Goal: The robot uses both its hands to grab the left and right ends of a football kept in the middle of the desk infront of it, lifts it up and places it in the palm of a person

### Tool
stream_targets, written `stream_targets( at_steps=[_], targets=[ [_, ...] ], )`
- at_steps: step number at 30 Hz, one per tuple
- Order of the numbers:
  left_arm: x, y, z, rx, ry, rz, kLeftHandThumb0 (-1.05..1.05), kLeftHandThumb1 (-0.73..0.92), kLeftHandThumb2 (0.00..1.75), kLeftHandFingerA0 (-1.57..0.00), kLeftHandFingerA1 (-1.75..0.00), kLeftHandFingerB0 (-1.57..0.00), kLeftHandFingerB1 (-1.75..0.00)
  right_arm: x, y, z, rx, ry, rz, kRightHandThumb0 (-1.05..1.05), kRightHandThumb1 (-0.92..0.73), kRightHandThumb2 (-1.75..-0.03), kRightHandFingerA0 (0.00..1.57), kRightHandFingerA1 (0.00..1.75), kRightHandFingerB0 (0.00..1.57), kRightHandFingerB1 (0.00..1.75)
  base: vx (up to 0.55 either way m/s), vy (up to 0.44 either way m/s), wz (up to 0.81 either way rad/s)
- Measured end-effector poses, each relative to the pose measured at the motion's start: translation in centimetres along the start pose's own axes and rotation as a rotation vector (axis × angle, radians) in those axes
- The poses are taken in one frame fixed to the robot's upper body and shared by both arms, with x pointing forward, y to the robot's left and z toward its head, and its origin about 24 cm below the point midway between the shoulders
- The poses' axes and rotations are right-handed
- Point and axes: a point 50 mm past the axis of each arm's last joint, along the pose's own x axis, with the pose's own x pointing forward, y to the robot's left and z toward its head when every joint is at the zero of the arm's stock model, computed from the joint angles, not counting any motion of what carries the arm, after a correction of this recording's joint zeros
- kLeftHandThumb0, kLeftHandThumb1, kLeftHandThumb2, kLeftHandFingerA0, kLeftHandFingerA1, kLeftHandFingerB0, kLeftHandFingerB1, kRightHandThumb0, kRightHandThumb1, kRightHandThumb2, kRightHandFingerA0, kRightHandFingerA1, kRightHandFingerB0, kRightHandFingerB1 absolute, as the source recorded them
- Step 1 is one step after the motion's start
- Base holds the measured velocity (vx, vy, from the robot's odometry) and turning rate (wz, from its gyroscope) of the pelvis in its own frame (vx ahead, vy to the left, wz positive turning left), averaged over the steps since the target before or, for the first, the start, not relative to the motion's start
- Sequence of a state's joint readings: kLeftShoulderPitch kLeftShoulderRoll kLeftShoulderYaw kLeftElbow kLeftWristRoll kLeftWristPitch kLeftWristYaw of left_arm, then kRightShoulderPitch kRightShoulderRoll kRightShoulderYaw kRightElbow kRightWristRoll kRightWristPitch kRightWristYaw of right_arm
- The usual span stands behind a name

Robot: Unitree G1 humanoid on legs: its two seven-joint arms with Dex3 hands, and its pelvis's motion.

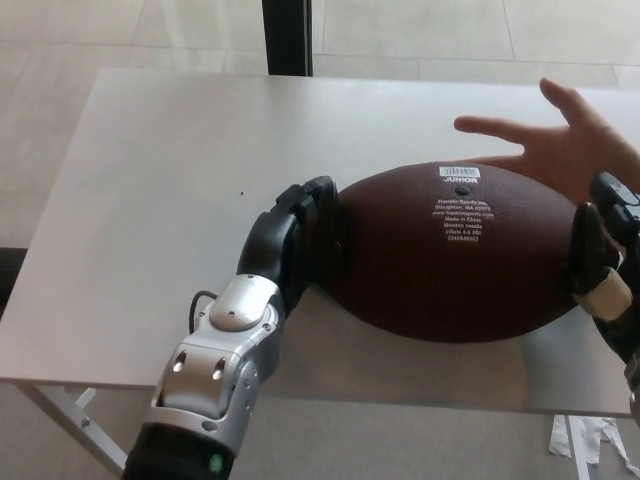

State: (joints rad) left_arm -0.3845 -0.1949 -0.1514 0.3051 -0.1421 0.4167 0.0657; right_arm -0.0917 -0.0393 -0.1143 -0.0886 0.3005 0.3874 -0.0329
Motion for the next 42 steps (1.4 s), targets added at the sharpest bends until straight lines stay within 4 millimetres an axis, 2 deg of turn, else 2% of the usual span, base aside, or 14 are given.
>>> stream_targets(
  at_steps=[2,3,4,9,10,13,15,16,19,20,23,24,28,42],
  targets=[
    [0.0,-0.1,-0.1,0.0,-0.008,0.007,-0.55,0.86,0.63,-0.42,-1.5,-0.11,-0.64,0.0,0.0,-0.1,-0.004,0.004,0.001,-0.74,-0.66,-0.6,1.15,1.1,0.18,0.39,0.0,0.0,0.0],
    [0.0,-0.2,-0.1,0.002,-0.011,0.012,-0.57,0.85,0.64,-0.23,-1.25,-0.04,-0.48,0.0,0.0,-0.1,-0.005,0.006,0.002,-0.74,-0.53,-0.89,1.17,1.16,0.17,0.49,0.0,0.0,0.0],
    [0.0,-0.2,-0.1,0.004,-0.015,0.016,-0.58,0.92,0.63,-0.39,-1.42,-0.17,-0.52,0.0,0.0,-0.2,-0.005,0.008,0.002,-0.5,-0.7,-0.61,1.17,1.34,0.34,0.4,0.0,0.0,0.0],
    [-0.1,-0.6,-0.5,-0.003,-0.032,0.043,-0.5,0.92,0.64,-0.62,-1.71,-0.32,-0.81,0.1,0.0,-0.3,-0.006,0.006,0.001,-0.28,-0.75,-0.72,1.14,1.71,0.84,0.61,0.0,0.0,0.0],
    [-0.1,-0.7,-0.5,-0.004,-0.036,0.049,-0.53,0.74,1.1,-0.96,-1.27,-0.47,-0.81,0.1,0.0,-0.3,-0.006,0.004,0.001,-0.26,-0.7,-0.86,1.14,1.75,0.96,0.81,0.0,0.0,0.0],
    [-0.2,-0.7,-0.7,-0.003,-0.044,0.066,-0.55,0.92,0.67,-0.72,-1.75,-0.43,-1.18,0.1,0.0,-0.3,0.001,-0.005,-0.001,-0.16,-0.55,-1.39,1.2,1.75,1.03,1.56,0.0,0.0,0.0],
    [-0.2,-0.8,-1.0,0.005,-0.044,0.082,-0.64,0.68,1.03,-1.04,-1.39,-0.63,-1.07,0.1,0.2,-0.6,0.016,-0.012,-0.005,-0.17,-0.58,-1.35,1.22,1.75,0.99,1.56,0.0,0.0,0.0],
    [-0.2,-0.7,-1.0,0.007,-0.045,0.089,-0.57,0.92,0.66,-0.75,-1.75,-0.44,-1.33,0.1,0.3,-0.7,0.025,-0.016,-0.009,-0.24,-0.56,-1.3,1.17,1.75,0.92,1.6,0.0,0.0,0.0],
    [-0.1,-0.7,-1.1,0.01,-0.049,0.108,-0.55,0.9,0.68,-0.64,-1.53,-0.48,-1.04,0.1,0.5,-0.9,0.044,-0.028,-0.019,-0.25,-0.56,-1.34,1.15,1.75,0.86,1.68,0.0,0.0,0.0],
    [-0.1,-0.7,-1.2,0.013,-0.05,0.113,-0.54,0.91,0.7,-0.6,-1.45,-0.45,-0.88,0.1,0.6,-0.9,0.049,-0.032,-0.024,-0.14,-0.72,-1.32,1.21,1.27,1.21,1.27,0.0,0.0,0.0],
    [0.0,-0.7,-1.2,0.018,-0.058,0.132,-0.54,0.9,0.7,-0.59,-1.45,-0.47,-0.86,0.1,0.7,-1.2,0.058,-0.044,-0.039,-0.15,-0.7,-1.31,1.19,1.26,1.19,1.26,0.0,0.0,0.0],
    [0.0,-0.7,-1.2,0.017,-0.063,0.136,-0.52,0.76,1.12,-0.77,-1.14,-0.51,-0.79,0.1,0.7,-1.2,0.062,-0.049,-0.042,-0.29,-0.51,-1.43,1.15,1.75,0.83,1.75,0.0,0.0,0.0],
    [0.1,-0.8,-1.0,0.015,-0.076,0.149,-0.44,0.92,0.65,-0.43,-1.42,-0.36,-0.79,0.2,0.8,-1.2,0.079,-0.071,-0.058,-0.27,-0.49,-1.37,1.1,1.75,0.79,1.75,0.0,0.0,0.0],
    [0.9,-0.8,1.4,-0.108,-0.117,0.256,-0.3,0.86,0.66,-0.52,-1.28,-0.54,-0.88,1.8,2.4,1.5,0.139,-0.201,-0.143,-0.2,-0.47,-1.34,1.09,1.75,0.84,1.64,0.0,0.0,0.0]
  ],
)
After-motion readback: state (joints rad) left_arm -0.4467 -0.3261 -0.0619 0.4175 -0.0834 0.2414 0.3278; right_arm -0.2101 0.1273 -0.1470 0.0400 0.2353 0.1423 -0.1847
